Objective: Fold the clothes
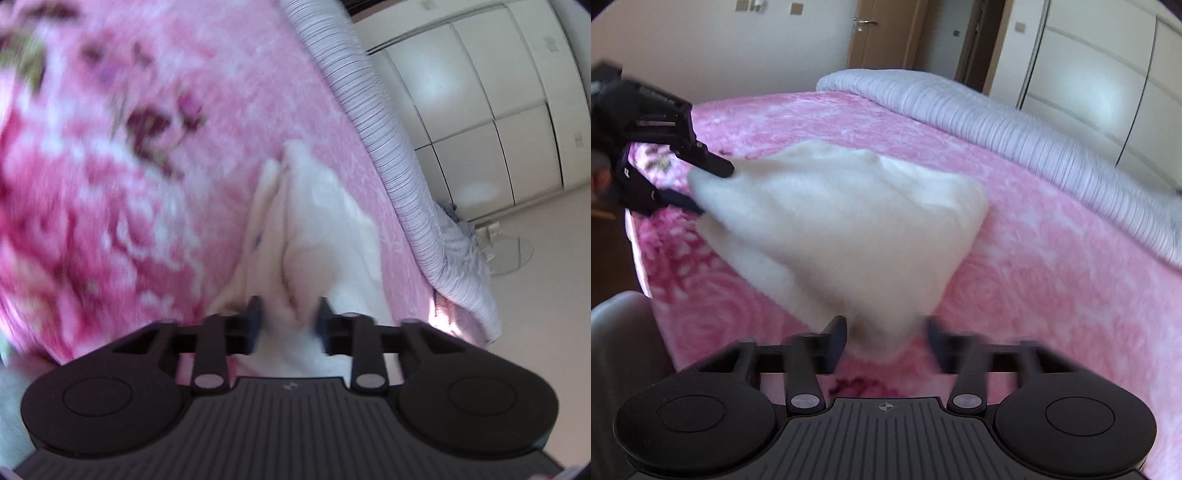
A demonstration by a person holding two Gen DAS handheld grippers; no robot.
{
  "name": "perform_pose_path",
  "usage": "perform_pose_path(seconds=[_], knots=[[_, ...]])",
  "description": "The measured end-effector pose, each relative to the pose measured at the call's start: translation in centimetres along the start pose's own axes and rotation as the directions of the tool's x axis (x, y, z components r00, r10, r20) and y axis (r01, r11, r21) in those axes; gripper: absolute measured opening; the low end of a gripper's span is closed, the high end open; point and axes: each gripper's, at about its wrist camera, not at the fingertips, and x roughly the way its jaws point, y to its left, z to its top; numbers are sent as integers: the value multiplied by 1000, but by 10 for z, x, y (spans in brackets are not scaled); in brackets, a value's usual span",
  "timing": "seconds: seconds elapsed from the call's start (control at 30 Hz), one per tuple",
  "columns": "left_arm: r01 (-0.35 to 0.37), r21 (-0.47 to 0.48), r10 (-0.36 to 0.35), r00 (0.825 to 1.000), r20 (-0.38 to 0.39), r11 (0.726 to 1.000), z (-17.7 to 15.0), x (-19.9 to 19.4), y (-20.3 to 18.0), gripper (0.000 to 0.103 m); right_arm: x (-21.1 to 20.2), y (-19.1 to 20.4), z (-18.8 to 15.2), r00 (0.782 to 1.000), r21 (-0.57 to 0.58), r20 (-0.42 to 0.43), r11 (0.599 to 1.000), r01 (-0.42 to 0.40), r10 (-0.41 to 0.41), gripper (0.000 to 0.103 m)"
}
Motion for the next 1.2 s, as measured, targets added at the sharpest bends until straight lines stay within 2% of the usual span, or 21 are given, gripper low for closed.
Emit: perform_pose_path(seconds=[0.13, 0.2, 0.27, 0.37, 0.4, 0.47, 0.53, 0.6, 0.67, 0.73, 0.8, 0.87, 0.97, 1.0, 1.07, 1.1, 1.13, 1.2], knots=[[-38, 148, 35, 999, 21, 988, -2, -1, -7, 18, -7, 9, 1, 997, -67, 78, 997, 32, -27, 14], [-82, 219, 81, 997, 14, 972, -10, 13, -4, 21, 2, 15, -3, 999, -121, 31, 992, 46, -43, 14], [-91, 232, 87, 996, 25, 968, -16, 18, -1, 22, 17, 20, -9, 998, -154, -26, 987, 50, -55, 14], [-116, 240, 110, 993, 36, 964, -15, 12, -5, 23, 16, 28, -10, 997, -219, -31, 974, 64, -72, 17], [-128, 245, 123, 992, 34, 961, -14, 7, -10, 24, 12, 24, -10, 998, -204, -39, 978, 49, -59, 18], [-140, 285, 134, 990, 41, 948, -10, -8, -24, 22, 2, 14, -8, 998, -153, -57, 988, 12, -21, 19], [-159, 346, 138, 987, 86, 924, -7, -23, -40, 22, -12, -4, -8, 999, -21, -34, 999, -35, 35, 21], [-151, 386, 115, 987, 115, 910, -5, -31, -55, 22, -27, -23, -4, 997, 118, 10, 990, -81, 80, 21], [-131, 414, 91, 989, 114, 901, -5, -24, -66, 22, -35, -36, 5, 992, 249, 76, 962, -113, 96, 21], [-118, 442, 84, 992, 96, 889, -7, -8, -74, 22, -30, -47, 15, 985, 384, 132, 910, -157, 114, 21], [-150, 480, 124, 989, 85, 864, -15, 12, -75, 22, -14, -53, 20, 979, 484, 156, 854, -191, 130, 21], [-193, 505, 159, 981, 110, 841, -23, 24, -68, 21, 2, -51, 20, 983, 525, 139, 833, -175, 119, 21], [-250, 557, 184, 967, 174, 792, -30, 33, -56, 12, 18, -43, 12, 985, 523, 135, 837, -162, 106, 21], [-258, 572, 184, 965, 185, 778, -32, 37, -52, 13, 20, -39, 10, 986, 519, 131, 840, -159, 106, 21], [-270, 586, 186, 962, 201, 764, -34, 43, -47, 13, 22, -30, 7, 989, 469, 111, 872, -140, 100, 21], [-279, 597, 196, 960, 202, 752, -33, 45, -50, 13, 23, -22, 8, 991, 412, 100, 904, -119, 85, 21], [-288, 610, 207, 957, 202, 738, -32, 47, -53, 13, 24, -14, 9, 994, 344, 89, 934, -93, 67, 22], [-301, 647, 231, 954, 193, 701, -31, 49, -60, 13, 27, -7, 13, 996, 261, 67, 962, -74, 59, 23]])
